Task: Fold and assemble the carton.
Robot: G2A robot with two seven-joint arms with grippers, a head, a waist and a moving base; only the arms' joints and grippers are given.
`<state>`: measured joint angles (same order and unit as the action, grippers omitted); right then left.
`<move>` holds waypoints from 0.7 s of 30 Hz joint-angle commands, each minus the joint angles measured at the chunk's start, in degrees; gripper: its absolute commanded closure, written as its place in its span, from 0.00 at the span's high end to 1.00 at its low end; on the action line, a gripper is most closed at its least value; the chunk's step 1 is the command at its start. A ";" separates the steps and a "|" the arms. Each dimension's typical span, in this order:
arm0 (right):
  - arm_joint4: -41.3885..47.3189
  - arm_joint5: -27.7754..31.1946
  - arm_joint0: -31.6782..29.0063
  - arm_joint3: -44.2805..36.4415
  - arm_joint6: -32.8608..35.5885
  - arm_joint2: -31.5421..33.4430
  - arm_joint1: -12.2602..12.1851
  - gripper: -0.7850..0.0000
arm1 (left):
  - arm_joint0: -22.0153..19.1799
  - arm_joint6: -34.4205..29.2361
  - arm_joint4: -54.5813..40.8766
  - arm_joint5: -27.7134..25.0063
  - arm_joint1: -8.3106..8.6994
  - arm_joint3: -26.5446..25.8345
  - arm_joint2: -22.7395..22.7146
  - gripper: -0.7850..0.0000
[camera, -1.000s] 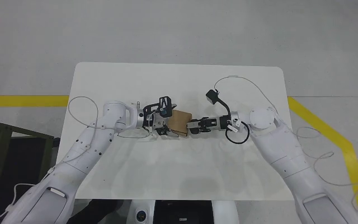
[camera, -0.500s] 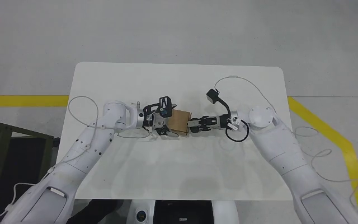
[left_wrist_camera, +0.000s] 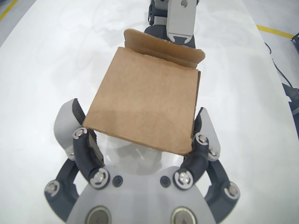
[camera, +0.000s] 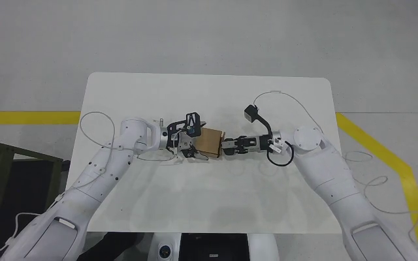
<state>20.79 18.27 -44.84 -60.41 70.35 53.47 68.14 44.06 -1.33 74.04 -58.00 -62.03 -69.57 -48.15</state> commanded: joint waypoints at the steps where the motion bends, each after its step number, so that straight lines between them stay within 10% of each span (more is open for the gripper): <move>1: 0.25 0.11 -0.05 0.20 0.09 0.10 0.00 0.19 | -0.01 0.01 0.03 0.00 0.01 -0.01 0.06 1.00; 21: -4.58 -3.04 -0.18 -1.63 -1.07 0.51 -0.53 0.17 | 0.01 0.42 0.26 0.00 0.12 -0.07 0.13 1.00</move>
<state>16.48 15.42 -45.00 -61.89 69.39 53.97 67.64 44.06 -0.90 74.31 -58.00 -61.91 -69.64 -48.02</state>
